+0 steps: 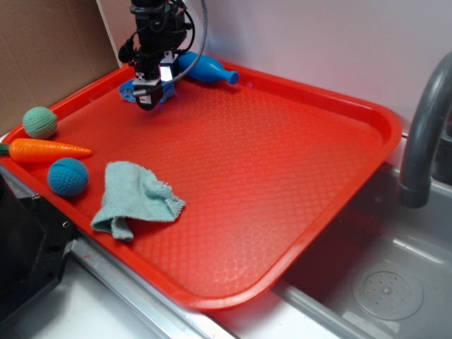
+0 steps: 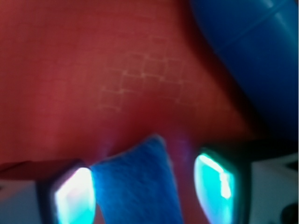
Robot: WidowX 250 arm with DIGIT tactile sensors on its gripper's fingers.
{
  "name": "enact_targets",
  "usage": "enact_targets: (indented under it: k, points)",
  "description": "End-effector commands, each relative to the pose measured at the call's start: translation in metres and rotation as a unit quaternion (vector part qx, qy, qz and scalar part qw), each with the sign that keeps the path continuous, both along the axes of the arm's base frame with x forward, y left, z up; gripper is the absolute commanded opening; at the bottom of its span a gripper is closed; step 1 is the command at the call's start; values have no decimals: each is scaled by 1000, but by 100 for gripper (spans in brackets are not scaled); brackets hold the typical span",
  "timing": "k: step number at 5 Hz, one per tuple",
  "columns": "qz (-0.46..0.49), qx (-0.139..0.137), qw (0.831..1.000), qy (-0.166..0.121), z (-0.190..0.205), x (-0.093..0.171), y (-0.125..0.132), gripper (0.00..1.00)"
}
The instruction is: Grab the blue sponge.
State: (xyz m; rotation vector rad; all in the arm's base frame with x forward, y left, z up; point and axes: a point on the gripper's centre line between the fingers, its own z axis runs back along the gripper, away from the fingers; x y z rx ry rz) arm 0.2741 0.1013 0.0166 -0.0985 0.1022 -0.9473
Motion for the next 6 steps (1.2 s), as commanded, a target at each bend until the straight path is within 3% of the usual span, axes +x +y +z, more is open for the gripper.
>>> enact_targets:
  k: [1, 2, 3, 4, 5, 6]
  points:
    - [18, 0, 1000, -14, 15, -16, -3, 0]
    - [33, 8, 999, -21, 28, -19, -8, 0]
    - [77, 58, 994, -51, 77, -18, -45, 0]
    - [156, 85, 983, -43, 125, -18, -91, 0]
    - [281, 88, 952, -84, 144, -27, -106, 0]
    - [353, 37, 933, -58, 160, -39, -114, 0]
